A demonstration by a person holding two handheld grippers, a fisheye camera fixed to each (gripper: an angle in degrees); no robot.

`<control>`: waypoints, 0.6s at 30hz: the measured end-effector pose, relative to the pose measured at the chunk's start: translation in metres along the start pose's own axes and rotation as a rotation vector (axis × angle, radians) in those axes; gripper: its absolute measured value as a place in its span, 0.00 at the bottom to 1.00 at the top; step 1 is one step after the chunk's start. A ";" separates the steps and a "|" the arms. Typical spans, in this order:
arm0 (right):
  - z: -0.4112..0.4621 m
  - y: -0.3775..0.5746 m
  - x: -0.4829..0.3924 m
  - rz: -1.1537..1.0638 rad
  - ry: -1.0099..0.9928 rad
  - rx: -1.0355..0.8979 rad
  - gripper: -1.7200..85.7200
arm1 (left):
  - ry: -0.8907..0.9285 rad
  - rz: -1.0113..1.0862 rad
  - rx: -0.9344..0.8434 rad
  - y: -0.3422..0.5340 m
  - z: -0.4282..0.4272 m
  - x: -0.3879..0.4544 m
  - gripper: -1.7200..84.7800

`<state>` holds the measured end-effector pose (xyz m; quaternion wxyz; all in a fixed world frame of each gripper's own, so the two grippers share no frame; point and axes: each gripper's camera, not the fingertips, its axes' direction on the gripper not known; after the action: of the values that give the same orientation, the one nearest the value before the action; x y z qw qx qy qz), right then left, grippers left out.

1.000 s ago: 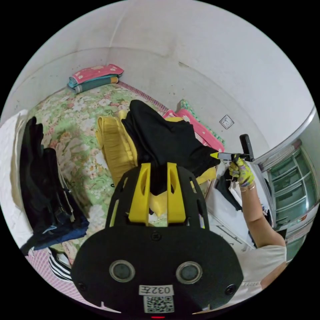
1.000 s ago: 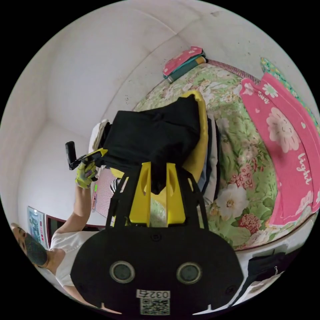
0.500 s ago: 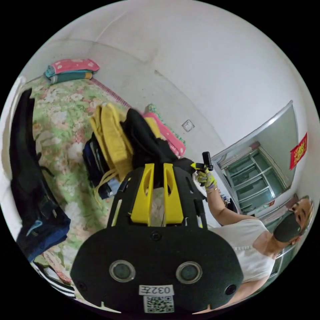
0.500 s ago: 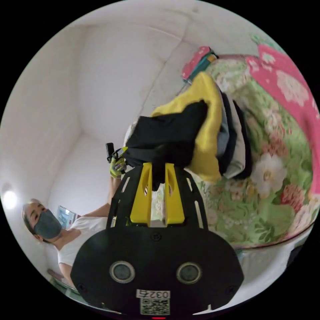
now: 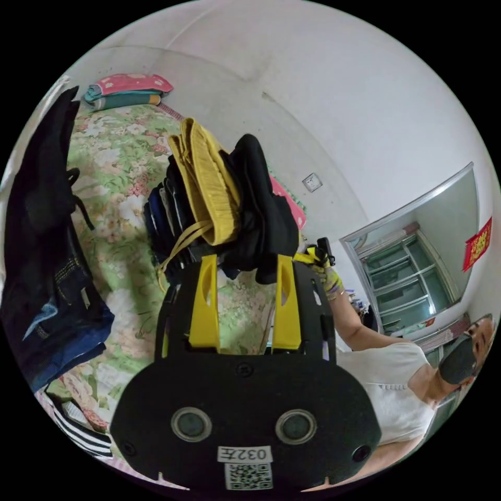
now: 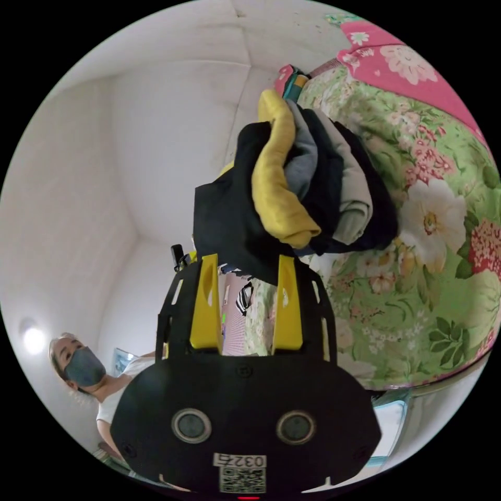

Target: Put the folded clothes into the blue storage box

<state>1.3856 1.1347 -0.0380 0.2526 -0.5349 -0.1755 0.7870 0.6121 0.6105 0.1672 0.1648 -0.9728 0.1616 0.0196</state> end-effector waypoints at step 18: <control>-0.026 0.055 -0.033 -0.114 0.039 0.046 0.21 | 0.115 -0.050 -0.074 -0.071 0.035 0.023 0.12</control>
<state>1.4078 1.0708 -0.0532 0.3127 -0.5334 -0.1826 0.7644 0.6571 0.6783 0.1549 0.1196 -0.9815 0.1456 -0.0343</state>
